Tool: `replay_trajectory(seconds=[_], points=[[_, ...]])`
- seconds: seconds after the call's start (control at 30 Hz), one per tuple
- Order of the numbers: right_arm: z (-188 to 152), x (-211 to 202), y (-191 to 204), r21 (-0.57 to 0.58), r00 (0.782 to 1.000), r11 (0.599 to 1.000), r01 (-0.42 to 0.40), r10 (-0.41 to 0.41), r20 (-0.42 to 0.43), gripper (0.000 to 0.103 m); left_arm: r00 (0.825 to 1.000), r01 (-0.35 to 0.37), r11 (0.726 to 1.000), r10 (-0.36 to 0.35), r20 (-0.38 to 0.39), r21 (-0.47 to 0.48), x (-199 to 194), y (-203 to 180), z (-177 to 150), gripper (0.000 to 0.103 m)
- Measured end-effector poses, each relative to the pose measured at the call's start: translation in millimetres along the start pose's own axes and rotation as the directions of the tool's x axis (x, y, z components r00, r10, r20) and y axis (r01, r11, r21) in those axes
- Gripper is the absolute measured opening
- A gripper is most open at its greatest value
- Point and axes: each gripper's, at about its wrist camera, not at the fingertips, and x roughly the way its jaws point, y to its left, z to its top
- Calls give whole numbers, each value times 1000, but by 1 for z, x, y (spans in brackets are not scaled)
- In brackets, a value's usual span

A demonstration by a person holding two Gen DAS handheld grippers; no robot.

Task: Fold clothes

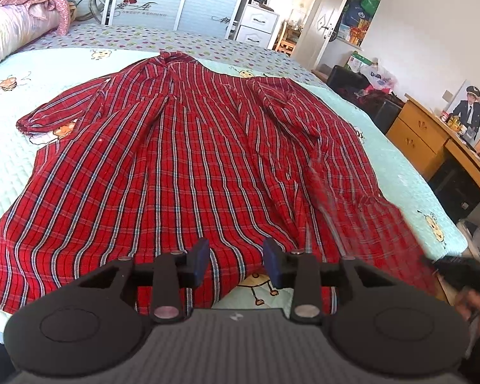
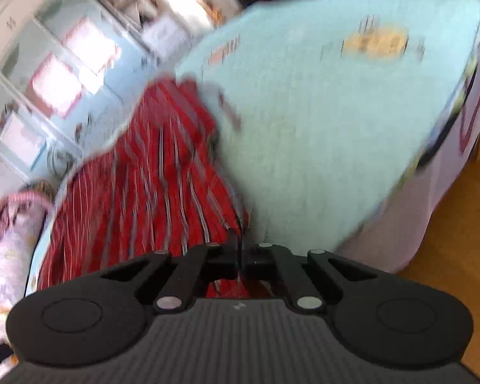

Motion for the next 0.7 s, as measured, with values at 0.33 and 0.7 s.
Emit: replay_trajectory(seconds=[0.33,0.7], points=[[106,-35,-20,-106,986,993,45,-27,163,2,1000,5,1000,-5,-17,-12,13,-9,-6,40],[40,-15,-18,-92,985,986,140,-129,116,10,999,-41,999,41,14,4,3,2,7,42]])
